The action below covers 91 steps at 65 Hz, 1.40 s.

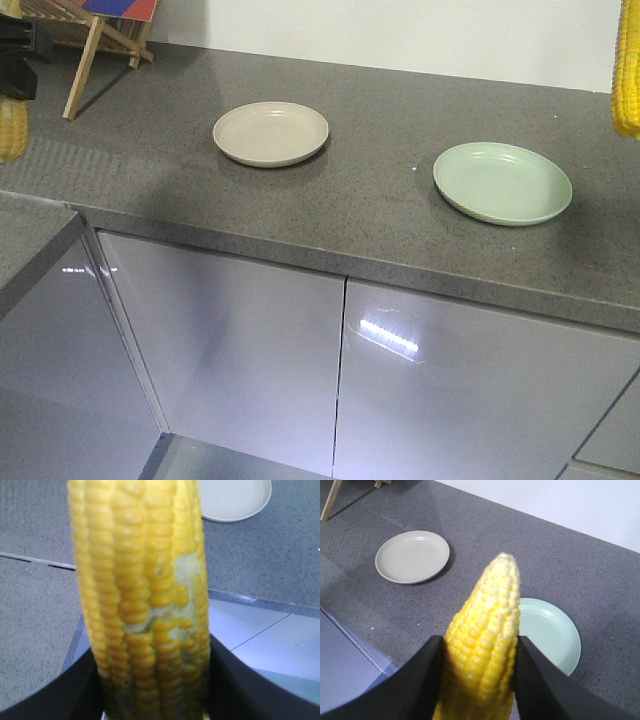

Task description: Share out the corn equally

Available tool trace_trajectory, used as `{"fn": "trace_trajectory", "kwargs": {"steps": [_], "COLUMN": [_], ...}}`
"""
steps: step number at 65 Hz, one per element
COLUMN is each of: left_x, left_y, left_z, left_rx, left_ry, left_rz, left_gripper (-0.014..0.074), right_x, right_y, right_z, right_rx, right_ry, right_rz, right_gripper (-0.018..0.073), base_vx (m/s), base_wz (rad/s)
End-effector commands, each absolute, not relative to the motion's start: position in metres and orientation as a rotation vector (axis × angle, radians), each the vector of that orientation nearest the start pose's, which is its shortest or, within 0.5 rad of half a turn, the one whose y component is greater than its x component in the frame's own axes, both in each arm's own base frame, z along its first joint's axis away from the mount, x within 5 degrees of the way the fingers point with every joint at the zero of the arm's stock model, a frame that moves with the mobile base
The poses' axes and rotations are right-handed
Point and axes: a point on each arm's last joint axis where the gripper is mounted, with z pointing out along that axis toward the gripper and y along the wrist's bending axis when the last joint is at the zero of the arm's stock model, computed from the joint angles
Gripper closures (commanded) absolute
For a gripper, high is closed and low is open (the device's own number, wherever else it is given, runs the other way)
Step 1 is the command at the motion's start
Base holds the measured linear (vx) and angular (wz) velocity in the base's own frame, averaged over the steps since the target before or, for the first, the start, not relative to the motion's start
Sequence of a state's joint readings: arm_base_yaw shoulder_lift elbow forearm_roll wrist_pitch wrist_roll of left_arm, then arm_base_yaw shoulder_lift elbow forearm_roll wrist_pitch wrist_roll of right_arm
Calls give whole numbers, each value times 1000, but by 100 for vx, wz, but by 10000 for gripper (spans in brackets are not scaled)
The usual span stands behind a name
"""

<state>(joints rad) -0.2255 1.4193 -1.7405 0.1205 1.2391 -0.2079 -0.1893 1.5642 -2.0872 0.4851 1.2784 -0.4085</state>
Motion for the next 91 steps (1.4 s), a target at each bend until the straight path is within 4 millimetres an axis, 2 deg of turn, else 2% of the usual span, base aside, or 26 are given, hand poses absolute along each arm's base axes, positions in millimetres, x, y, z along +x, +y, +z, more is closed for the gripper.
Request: {"fn": "trace_trajectory", "kwargs": {"steps": [1,91], "left_x": [264,264], "left_y": [-49,-49], "left_z": [482,482], "left_rx": [11,11], "left_ry": [2279,2279], "left_rz": [-68,-68], "left_gripper": [590,590], "right_x": [279,279], "right_y": [-12,-12], "right_z": [536,536], "right_rx": [-340,-340], "right_ry": [2055,2055], "right_rz": [254,254], "right_gripper": [405,405], "base_vx": [16,16], "base_wz": [-1,-16]}}
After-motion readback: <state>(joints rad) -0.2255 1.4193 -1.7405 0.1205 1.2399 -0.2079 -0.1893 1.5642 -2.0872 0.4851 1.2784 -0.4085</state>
